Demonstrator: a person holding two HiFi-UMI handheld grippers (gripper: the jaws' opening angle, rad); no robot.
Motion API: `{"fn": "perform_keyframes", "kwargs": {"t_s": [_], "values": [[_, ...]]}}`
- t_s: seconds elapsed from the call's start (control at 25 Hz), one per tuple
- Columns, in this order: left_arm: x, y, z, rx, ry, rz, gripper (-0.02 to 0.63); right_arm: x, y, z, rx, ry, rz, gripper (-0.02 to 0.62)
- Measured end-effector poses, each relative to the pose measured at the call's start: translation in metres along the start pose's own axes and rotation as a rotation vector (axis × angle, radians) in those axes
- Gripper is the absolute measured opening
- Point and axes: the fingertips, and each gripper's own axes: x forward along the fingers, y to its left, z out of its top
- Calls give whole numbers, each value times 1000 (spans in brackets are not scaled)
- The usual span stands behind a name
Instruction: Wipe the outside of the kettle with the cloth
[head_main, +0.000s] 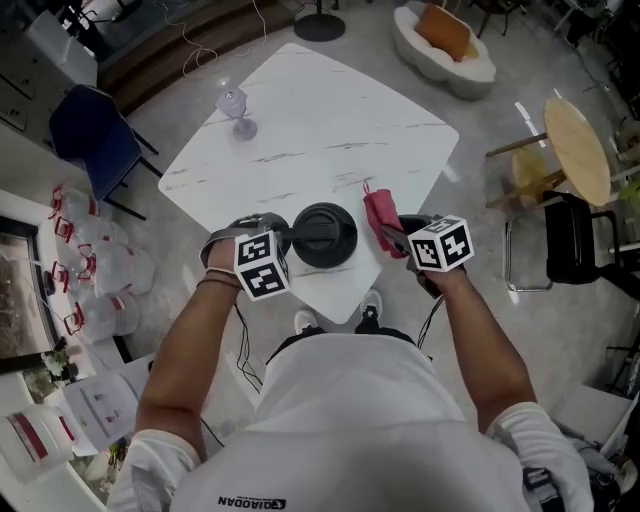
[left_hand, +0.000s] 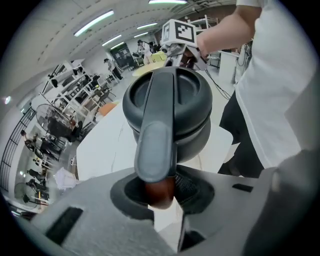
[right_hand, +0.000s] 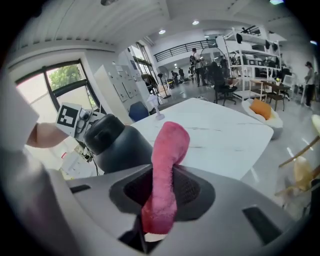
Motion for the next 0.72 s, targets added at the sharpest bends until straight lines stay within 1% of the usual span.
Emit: {"fn": "perform_keyframes", "kwargs": {"t_s": [0.2, 0.44, 0.52, 0.72], "values": [[5, 2, -6, -73, 44, -57, 94, -15, 16, 1, 54, -66, 8, 106], [4, 0, -3, -147, 80, -115, 95, -25, 38, 1, 43, -106, 18, 107], [4, 2, 0, -156, 89, -124, 97, -28, 42, -1, 47, -116, 16, 107], [5, 4, 8, -142, 83, -116, 103, -37, 48, -6, 57, -137, 2, 107]]}}
